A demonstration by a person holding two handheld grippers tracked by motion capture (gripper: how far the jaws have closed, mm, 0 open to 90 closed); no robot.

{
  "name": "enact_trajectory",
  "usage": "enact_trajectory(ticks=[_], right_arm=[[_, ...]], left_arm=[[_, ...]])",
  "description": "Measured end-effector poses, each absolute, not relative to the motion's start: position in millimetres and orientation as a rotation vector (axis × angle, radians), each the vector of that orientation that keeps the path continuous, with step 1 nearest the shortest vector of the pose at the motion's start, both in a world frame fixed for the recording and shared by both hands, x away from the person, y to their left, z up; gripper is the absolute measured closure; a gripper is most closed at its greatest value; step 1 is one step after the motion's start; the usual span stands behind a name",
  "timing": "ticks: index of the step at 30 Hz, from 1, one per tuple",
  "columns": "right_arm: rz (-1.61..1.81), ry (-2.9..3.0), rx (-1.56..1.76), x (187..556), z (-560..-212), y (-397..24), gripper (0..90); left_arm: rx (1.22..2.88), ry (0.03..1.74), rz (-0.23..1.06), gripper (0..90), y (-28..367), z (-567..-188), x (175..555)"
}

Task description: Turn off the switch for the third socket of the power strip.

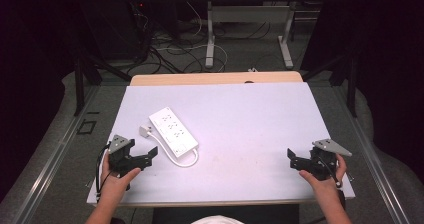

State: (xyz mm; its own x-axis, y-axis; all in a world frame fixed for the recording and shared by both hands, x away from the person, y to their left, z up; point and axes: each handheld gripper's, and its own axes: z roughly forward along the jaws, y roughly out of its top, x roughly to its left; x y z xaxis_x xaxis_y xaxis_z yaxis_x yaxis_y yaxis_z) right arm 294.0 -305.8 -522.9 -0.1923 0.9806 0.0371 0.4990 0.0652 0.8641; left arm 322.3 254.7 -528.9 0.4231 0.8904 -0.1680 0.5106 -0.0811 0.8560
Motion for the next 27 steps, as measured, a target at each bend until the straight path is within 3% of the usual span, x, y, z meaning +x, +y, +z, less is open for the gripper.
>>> enact_trajectory(ticks=[13,27], right_arm=[[1.057,1.746,1.462,291,-523,-307,0.0],[1.066,1.734,1.476,292,-524,-312,0.0]], left_arm=[[1.716,1.257,0.502,15.9,254,-518,327],[1.764,1.277,0.525,16.5,258,-504,343]])
